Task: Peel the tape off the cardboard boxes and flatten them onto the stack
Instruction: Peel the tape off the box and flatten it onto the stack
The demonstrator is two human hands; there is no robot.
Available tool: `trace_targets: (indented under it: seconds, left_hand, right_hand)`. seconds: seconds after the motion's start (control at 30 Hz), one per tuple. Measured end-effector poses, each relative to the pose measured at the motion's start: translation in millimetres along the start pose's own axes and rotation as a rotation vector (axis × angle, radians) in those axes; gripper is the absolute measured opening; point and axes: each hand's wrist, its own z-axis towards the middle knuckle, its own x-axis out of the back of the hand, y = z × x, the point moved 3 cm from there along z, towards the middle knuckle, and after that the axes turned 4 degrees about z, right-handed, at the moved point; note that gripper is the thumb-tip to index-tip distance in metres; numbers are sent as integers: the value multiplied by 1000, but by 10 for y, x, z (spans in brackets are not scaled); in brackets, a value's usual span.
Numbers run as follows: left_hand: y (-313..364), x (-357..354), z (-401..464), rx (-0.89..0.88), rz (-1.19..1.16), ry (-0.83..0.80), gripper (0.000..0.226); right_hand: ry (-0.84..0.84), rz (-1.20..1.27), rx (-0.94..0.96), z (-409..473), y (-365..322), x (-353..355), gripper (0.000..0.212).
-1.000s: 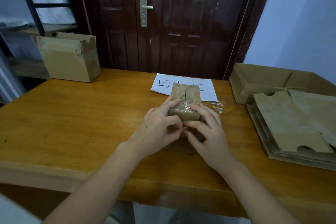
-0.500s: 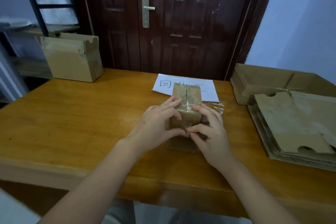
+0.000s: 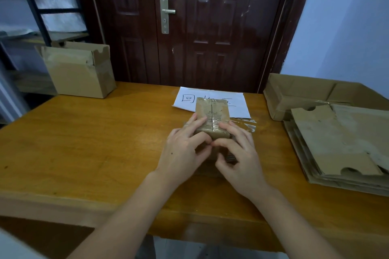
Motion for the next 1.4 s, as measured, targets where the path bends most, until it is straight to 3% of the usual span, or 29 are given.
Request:
trace_targets:
  seconds: [0.1,0.17,0.33,0.5,0.7,0.83,0.97,1.1,1.23,1.4]
  left_hand:
    - [-21,19,0,-39,30,-7,9]
    - [-25,49,17,-66,51,-11,10]
    - [-22,128,87,-107,115,-16,14]
    - [-2,151,84,-135,163,-15,26]
    - [-95,210,97,-58,-2,-146,48]
    - [-97,228,132,-65,21,-182,26]
    - [-89,204,104,-71,12,-181,35]
    - [-147,181,56,65,-208,-185,42]
    - [-169,160,66,46,-133,-162,22]
    - [-67,91,52,-37,11,-17,18]
  right_hand:
    - [18,124,-97,1,44,42,64]
    - [2,58,-89,6,68,38,69]
    - [-45,-94,-14,47,69,11,52]
    - [32,-161,94,134,33,91,32]
    - [107,-161,161,202,-7,113,23]
    - [98,-116,153,203,5,116,19]
    - [102,-64,146,206,11,136,19]
    - [116,-44,131,215,40,113,17]
    - [125,-31,116,225,52,81,18]
    - [110,-45,106,209,53,92,20]
